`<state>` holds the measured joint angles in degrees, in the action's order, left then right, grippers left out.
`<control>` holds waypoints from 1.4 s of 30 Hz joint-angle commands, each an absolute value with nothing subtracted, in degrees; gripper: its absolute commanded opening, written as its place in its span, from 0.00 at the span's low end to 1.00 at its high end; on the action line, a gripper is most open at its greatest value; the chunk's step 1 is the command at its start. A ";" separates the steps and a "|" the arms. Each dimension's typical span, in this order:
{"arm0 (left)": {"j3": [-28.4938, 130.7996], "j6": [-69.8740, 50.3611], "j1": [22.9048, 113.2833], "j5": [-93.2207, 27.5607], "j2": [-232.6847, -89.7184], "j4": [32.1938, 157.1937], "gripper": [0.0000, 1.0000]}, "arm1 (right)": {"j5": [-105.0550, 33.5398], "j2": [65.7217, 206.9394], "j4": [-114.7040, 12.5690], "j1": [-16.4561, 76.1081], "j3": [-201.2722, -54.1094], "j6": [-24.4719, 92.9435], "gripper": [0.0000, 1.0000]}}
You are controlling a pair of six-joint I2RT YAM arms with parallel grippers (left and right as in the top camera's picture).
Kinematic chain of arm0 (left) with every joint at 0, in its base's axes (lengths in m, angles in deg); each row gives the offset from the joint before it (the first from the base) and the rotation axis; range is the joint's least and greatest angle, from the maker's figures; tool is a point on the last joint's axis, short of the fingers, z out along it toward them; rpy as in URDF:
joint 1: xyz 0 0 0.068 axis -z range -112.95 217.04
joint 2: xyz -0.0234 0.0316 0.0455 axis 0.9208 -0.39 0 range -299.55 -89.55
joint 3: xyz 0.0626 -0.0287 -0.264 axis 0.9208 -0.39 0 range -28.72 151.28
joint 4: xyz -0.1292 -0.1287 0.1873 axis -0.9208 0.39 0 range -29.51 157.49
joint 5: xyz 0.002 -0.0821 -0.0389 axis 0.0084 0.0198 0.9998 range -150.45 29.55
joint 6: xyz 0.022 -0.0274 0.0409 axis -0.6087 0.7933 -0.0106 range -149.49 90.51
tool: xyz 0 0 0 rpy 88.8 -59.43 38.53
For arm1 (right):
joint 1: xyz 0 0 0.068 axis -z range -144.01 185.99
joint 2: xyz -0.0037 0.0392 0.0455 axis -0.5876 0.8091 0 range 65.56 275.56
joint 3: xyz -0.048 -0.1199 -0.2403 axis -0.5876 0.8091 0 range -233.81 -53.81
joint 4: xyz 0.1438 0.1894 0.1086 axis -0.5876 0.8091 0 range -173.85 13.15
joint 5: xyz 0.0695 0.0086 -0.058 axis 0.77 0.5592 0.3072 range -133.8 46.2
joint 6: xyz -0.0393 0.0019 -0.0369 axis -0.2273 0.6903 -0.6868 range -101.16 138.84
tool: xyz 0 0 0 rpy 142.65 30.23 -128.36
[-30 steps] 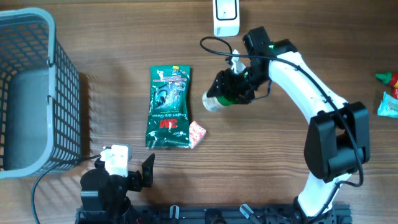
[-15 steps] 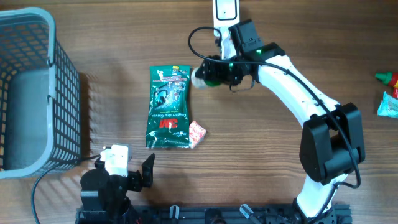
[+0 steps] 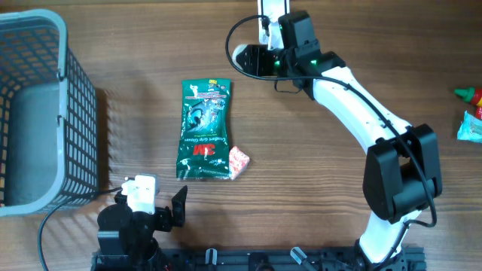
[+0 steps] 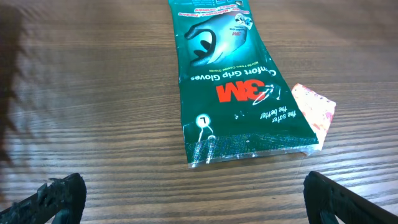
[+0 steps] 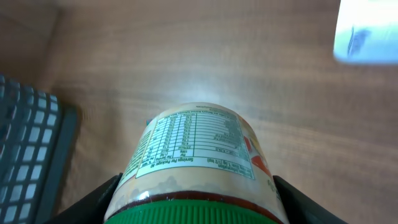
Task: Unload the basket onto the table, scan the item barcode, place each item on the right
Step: 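Hold the green-lid jar under the white scanner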
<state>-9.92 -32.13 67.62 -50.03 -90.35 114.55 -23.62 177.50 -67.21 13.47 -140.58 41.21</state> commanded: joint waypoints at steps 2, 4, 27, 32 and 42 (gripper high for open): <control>-9.98 -31.78 67.30 -49.35 -89.94 114.59 1.00 | -31.62 175.90 -72.10 14.91 -141.67 39.85 0.44; -9.98 -31.78 67.30 -49.35 -89.94 114.59 1.00 | -32.23 175.90 -73.57 14.95 -141.67 39.77 0.54; -9.98 -31.78 67.30 -49.35 -89.94 114.59 1.00 | -55.86 190.07 -112.65 15.02 -141.65 24.36 0.60; -9.98 -31.78 67.30 -49.35 -89.94 114.59 1.00 | -57.14 191.73 -115.60 15.02 -141.65 21.82 0.61; -9.98 -31.78 67.30 -49.35 -89.94 114.59 1.00 | -57.34 191.84 -115.97 16.07 -141.65 21.84 0.62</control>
<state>-9.92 -32.13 67.62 -50.03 -90.35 114.55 -56.12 192.54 -115.16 15.21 -140.68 22.98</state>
